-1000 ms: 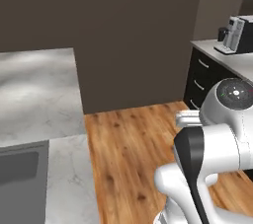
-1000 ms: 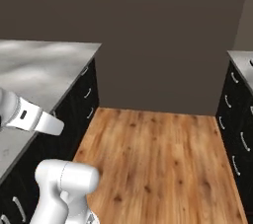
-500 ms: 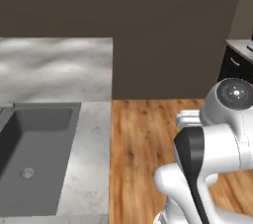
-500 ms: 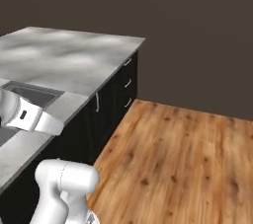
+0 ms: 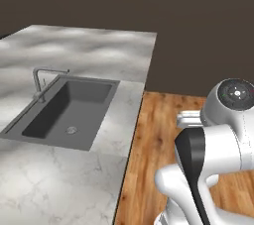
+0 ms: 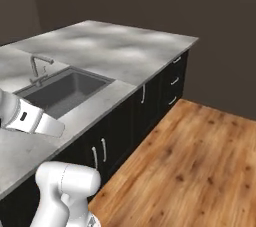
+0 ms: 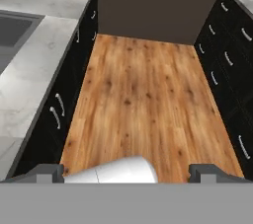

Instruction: Retrieve the bottle and the shaker from the cabinet and place them next to the mixing bowl on the counter. Then add garlic from the fridge to the mixing bowl.

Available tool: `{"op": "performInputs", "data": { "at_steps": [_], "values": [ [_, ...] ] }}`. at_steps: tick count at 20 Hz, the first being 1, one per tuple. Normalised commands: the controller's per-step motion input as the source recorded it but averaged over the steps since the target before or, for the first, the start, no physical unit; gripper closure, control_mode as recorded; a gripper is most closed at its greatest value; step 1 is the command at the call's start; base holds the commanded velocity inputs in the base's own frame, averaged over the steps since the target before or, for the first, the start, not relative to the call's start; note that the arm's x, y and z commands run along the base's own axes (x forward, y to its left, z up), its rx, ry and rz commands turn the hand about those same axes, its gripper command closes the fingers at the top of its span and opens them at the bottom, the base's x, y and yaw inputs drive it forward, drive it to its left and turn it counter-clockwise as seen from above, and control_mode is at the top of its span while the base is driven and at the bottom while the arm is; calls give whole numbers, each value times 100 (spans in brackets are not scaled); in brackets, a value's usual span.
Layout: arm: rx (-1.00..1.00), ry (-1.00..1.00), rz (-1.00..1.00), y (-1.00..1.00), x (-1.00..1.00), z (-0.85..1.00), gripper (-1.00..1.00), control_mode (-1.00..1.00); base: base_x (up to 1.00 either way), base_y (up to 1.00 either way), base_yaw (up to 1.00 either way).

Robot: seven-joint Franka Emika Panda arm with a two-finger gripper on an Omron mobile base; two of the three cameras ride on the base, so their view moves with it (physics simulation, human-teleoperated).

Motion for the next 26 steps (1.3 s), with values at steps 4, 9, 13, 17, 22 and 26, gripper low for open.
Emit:
{"op": "performInputs", "data": {
  "at_steps": [4, 9, 13, 17, 22, 26],
  "values": [
    [0, 0, 0, 0, 0, 0, -100, 100, -70, 13, 41],
    [0, 0, 0, 0, 0, 0, -100, 100, -71, 15, 41],
    [0, 0, 0, 0, 0, 0, -100, 100, -70, 17, 41],
    [0, 0, 0, 0, 0, 0, -100, 100, -70, 16, 41],
    [0, 0, 0, 0, 0, 0, -100, 100, -67, 19, 41],
    [0, 0, 0, 0, 0, 0, -100, 100, -67, 25, 42]
  ]
}}
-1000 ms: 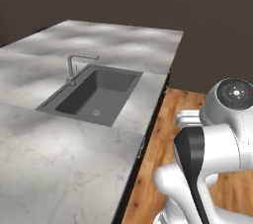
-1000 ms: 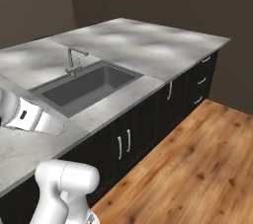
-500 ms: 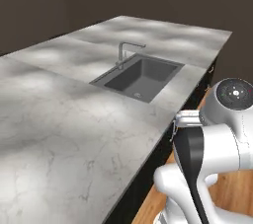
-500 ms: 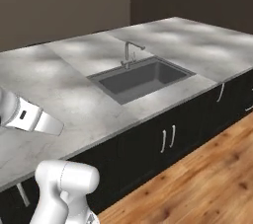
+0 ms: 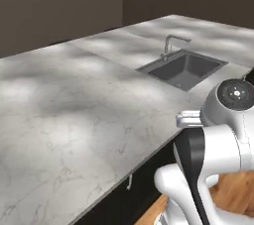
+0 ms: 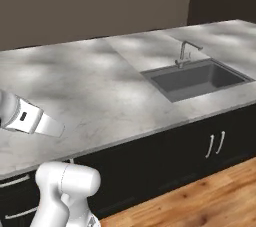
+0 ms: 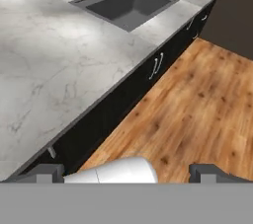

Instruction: Retrieve the bottle and the shaker from the cabinet and place them next to the mixing bowl on the counter. Then add garlic from the fridge to the mixing bowl.

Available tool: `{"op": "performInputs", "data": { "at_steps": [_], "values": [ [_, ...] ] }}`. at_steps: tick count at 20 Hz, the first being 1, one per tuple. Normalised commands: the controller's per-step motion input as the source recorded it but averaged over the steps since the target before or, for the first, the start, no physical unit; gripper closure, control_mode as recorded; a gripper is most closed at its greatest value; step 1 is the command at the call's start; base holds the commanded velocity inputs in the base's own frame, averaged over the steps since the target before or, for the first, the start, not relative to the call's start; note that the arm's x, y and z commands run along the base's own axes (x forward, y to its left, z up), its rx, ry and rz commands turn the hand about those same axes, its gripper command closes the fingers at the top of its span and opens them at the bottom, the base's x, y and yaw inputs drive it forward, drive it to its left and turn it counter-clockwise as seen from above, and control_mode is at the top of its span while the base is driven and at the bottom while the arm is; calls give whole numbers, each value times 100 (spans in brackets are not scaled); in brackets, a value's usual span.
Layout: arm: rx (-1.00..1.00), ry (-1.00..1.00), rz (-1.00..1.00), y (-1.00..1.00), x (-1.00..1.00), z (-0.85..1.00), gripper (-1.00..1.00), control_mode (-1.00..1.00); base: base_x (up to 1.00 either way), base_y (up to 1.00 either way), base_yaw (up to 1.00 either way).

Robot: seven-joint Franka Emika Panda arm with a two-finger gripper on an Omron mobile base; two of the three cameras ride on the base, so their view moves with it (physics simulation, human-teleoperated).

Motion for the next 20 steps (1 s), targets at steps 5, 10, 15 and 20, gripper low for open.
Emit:
{"op": "performInputs", "data": {
  "at_steps": [5, 10, 15, 20],
  "values": [
    [0, 0, 0, 0, 0, 0, -100, 100, -66, 24, 43],
    [0, 0, 0, 0, 0, 0, -100, 100, -59, 31, 45],
    [0, 0, 0, 0, 0, 0, -100, 100, -46, 50, 45],
    [0, 0, 0, 0, 0, 0, -100, 100, -19, 62, 48]
  ]
}}
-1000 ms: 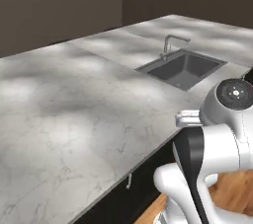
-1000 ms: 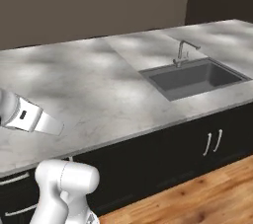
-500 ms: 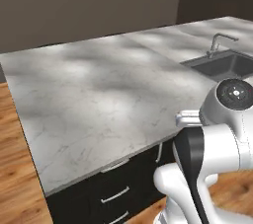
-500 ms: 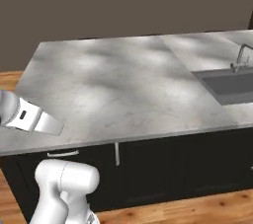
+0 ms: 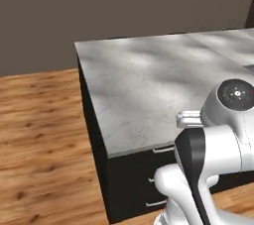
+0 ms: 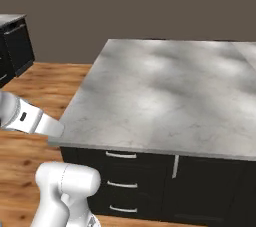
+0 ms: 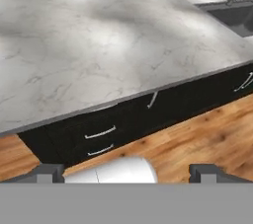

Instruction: Retrieve the bottle and the shaker from the cabinet and place them next to the mixing bowl on the counter. Then add garlic from the fridge to the mixing bowl.

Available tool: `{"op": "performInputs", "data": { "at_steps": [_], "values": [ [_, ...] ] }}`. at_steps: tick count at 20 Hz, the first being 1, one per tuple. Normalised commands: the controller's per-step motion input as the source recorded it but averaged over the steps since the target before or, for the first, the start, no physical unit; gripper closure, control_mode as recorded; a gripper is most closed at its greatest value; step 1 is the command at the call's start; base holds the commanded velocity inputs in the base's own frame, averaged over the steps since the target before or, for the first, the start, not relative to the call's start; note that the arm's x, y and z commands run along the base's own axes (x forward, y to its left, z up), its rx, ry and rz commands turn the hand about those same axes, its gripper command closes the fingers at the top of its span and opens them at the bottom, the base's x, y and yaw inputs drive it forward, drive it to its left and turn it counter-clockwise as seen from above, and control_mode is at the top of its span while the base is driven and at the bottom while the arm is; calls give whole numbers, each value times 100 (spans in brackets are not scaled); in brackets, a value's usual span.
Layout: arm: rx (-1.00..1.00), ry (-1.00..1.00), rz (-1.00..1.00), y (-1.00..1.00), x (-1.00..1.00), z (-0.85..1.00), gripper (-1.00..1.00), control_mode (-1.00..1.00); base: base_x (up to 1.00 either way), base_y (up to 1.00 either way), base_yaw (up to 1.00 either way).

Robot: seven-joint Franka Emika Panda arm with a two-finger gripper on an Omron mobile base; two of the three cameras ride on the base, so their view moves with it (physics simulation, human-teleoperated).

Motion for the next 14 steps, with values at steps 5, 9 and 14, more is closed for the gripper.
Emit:
{"op": "performInputs", "data": {
  "at_steps": [5, 9, 14],
  "values": [
    [0, 0, 0, 0, 0, 0, -100, 100, -5, 61, 50],
    [0, 0, 0, 0, 0, 0, -100, 100, 0, 62, 50],
    [0, 0, 0, 0, 0, 0, -100, 100, -2, 56, 50]
  ]
}}
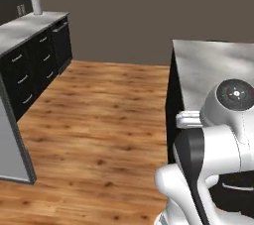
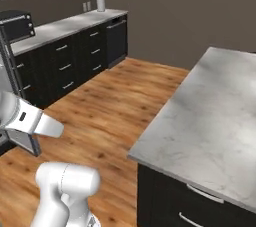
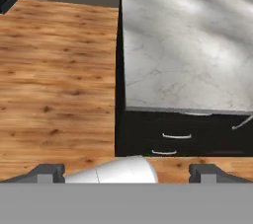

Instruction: Retrieve the bottle and the shaker from the cabinet and place them next to the mixing bowl on the counter. Then add garlic from the fridge to the mixing bowl.

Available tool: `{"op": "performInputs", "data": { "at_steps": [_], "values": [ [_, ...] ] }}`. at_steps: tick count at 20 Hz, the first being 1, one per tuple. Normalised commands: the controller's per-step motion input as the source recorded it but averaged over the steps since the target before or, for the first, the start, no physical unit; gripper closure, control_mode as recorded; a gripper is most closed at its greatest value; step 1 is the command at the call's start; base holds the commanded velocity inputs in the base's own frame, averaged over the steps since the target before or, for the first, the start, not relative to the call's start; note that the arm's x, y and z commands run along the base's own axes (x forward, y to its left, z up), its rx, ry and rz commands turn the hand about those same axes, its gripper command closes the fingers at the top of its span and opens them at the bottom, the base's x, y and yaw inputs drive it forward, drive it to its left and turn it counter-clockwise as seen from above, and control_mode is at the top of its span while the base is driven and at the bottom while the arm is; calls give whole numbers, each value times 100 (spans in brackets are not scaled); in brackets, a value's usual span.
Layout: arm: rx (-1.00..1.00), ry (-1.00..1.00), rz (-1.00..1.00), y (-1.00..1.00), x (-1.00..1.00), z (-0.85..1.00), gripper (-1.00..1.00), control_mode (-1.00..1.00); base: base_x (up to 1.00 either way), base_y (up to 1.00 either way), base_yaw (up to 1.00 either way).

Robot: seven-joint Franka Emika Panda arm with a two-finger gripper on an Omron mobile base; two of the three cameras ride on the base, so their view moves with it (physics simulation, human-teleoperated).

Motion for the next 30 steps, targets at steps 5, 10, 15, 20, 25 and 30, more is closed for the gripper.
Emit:
{"op": "performInputs", "data": {
  "at_steps": [5, 10, 15, 20, 25, 30],
  "values": [
    [0, 0, 0, 0, 0, 0, -100, 100, -1, 63, 50],
    [0, 0, 0, 0, 0, 0, -100, 100, 3, 53, 50],
    [0, 0, 0, 0, 0, 0, -100, 100, 34, 38, 47],
    [0, 0, 0, 0, 0, 0, -100, 100, 56, 35, 44],
    [0, 0, 0, 0, 0, 0, -100, 100, 62, 21, 40],
    [0, 0, 0, 0, 0, 0, -100, 100, 60, 5, 30]
  ]
}}
